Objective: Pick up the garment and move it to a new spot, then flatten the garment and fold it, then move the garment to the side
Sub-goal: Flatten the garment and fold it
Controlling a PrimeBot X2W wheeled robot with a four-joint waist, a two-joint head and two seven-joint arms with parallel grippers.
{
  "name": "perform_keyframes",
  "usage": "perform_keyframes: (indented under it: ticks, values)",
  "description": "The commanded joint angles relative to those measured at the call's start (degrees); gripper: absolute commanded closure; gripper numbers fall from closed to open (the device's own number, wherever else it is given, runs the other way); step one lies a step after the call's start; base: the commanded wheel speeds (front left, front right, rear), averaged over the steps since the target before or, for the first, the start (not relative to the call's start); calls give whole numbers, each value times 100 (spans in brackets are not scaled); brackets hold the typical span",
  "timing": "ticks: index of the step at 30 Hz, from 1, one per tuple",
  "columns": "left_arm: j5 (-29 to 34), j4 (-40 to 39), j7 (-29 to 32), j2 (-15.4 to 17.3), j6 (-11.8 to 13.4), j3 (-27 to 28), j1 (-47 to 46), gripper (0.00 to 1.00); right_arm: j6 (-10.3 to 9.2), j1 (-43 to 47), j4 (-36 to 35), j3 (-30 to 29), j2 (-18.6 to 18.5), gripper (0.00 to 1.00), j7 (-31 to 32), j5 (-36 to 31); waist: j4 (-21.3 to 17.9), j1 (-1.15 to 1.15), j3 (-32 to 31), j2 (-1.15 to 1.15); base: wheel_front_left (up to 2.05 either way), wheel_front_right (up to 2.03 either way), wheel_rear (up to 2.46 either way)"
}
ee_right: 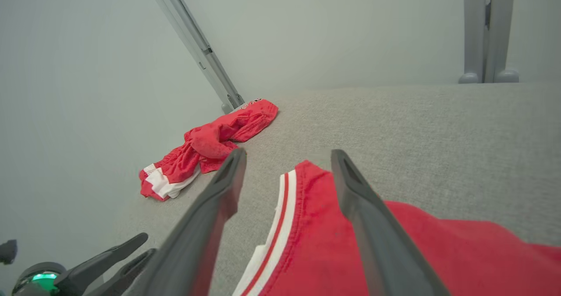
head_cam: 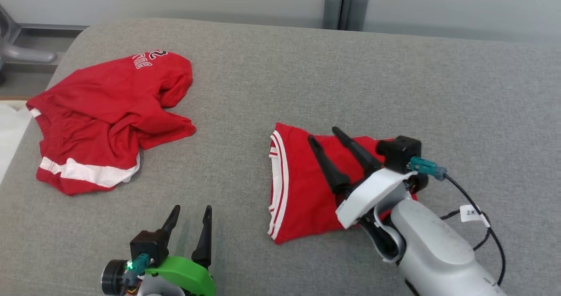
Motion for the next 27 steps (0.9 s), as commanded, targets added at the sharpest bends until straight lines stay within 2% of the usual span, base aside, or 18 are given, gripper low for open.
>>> perform_keyframes:
  ticks: [1, 8, 14, 20, 27]
  values:
    - [57, -33, 4, 43, 16, 77, -77, 0, -5, 113, 54, -278, -51, 0, -11, -360, -206, 0, -29, 0, 0, 0, 0]
    - [339, -191, 4, 131, 16, 236, -93, 0, -6, 719, -4, -1920, -39, 0, -11, -2251, -698, 0, -73, 0, 0, 0, 0]
    - [543, -301, 4, 166, 16, 389, 13, 0, -6, 1246, -227, -2825, -33, 0, -11, -3112, -999, 0, -111, 0, 0, 0, 0]
    - [832, -490, 4, 148, 17, 577, 316, 0, -6, 1698, -200, -3136, -36, 0, -11, -3324, -1181, 0, -263, 0, 0, 0, 0]
    - [1003, -658, 4, 22, 17, 688, 598, 0, -6, 1976, -98, -3129, -38, 0, -11, -3220, -1139, 0, -327, 0, 0, 0, 0]
